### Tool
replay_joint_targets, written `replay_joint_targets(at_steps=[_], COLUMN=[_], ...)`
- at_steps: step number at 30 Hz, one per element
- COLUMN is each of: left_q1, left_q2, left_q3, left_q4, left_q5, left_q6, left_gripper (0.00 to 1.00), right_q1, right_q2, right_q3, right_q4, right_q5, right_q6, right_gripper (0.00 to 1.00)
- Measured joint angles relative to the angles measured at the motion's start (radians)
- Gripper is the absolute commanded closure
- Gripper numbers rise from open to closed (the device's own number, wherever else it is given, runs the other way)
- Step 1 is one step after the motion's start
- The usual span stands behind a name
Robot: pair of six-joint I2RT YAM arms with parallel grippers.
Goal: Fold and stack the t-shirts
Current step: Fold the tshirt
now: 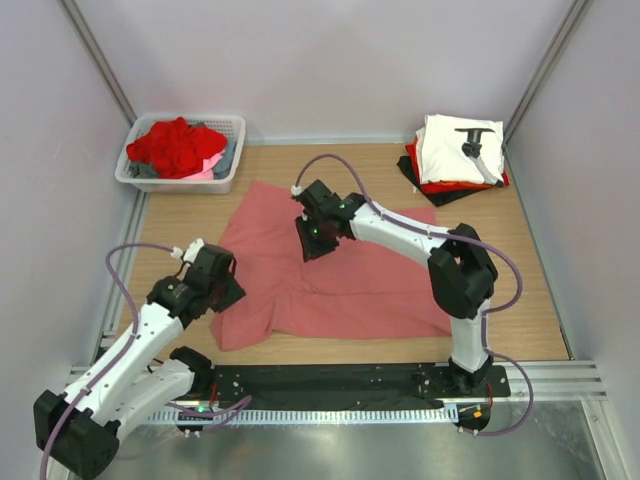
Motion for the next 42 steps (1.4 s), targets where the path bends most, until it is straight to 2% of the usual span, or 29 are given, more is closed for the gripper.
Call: replay_joint_targets(at_steps=[4,8,11,15,21,22,26,34,36,40,42], left_q1=[0.0,0.0,-0.001,-0.001,-0.001,-0.001,0.0,0.02,0.028,0.045,0.061], left_q2=[0.058,0.071,0.073,0.067,0.021,0.016,0.013,0.117,0.147,0.204,0.24], left_q3=[0.18,0.23,0.28,0.394,0.512,0.518,0.543,0.66,0.687,0.761,0.817], left_q4=[-0.014,-0.046,-0.112,-0.203,-0.302,-0.319,-0.368,-0.385,-0.385,-0.386,-0.386], left_q5=[-0.022,-0.048,-0.078,-0.128,-0.19,-0.201,-0.237,-0.283,-0.286,-0.288,-0.287], left_q6=[0.058,0.119,0.166,0.216,0.258,0.262,0.29,0.363,0.383,0.418,0.44], left_gripper=[0.69,0.63,0.57,0.54,0.47,0.43,0.37,0.33,0.32,0.3,0.3], right_q1=[0.066,0.17,0.238,0.298,0.297,0.297,0.315,0.43,0.44,0.43,0.411], right_q2=[-0.122,-0.159,-0.125,-0.036,0.111,0.127,0.132,0.156,0.156,0.149,0.127], right_q3=[-0.188,-0.294,-0.281,-0.215,-0.154,-0.153,-0.144,-0.155,-0.155,-0.131,-0.127], right_q4=[0.076,0.179,0.237,0.327,0.373,0.376,0.387,0.501,0.5,0.451,0.398], right_q5=[-0.031,-0.066,-0.082,-0.097,-0.069,-0.074,-0.026,-0.04,-0.039,-0.026,-0.006], right_q6=[0.067,0.144,0.18,0.211,0.23,0.244,0.258,0.339,0.342,0.334,0.32], right_gripper=[0.67,0.67,0.67,0.67,0.67,0.67,0.67,0.66,0.64,0.43,0.37])
